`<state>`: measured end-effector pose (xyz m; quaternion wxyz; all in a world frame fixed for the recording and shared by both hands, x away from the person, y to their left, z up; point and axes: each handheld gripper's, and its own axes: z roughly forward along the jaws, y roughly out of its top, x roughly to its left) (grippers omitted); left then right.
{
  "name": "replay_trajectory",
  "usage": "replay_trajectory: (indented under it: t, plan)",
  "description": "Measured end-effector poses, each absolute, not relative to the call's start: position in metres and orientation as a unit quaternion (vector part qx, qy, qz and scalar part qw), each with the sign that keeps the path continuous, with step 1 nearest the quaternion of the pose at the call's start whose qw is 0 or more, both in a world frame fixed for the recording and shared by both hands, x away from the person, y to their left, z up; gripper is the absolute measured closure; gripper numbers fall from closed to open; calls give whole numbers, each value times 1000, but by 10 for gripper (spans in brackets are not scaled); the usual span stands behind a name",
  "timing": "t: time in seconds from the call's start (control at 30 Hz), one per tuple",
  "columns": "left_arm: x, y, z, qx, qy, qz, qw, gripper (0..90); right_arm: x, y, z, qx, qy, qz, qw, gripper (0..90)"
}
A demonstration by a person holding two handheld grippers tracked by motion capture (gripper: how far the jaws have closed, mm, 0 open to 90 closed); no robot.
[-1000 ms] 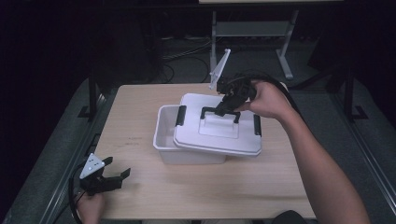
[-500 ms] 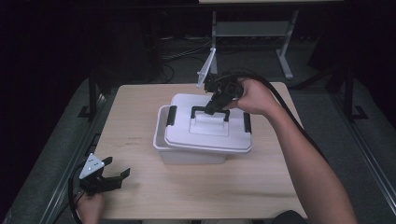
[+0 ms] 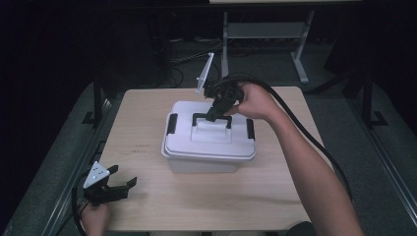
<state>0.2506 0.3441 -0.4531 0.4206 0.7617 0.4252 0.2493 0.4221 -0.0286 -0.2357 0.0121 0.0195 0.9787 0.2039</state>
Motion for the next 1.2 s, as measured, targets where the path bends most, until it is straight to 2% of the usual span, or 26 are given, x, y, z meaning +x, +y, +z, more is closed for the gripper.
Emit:
replay_trajectory:
  t: [0.6, 1.2]
  plan:
    - [251, 345, -453, 761, 426, 247, 421, 134, 442, 1, -253, 14, 982, 190, -3, 848]
    - [251, 346, -453, 761, 427, 246, 422, 134, 453, 5, -266, 16, 984, 178, -9, 848]
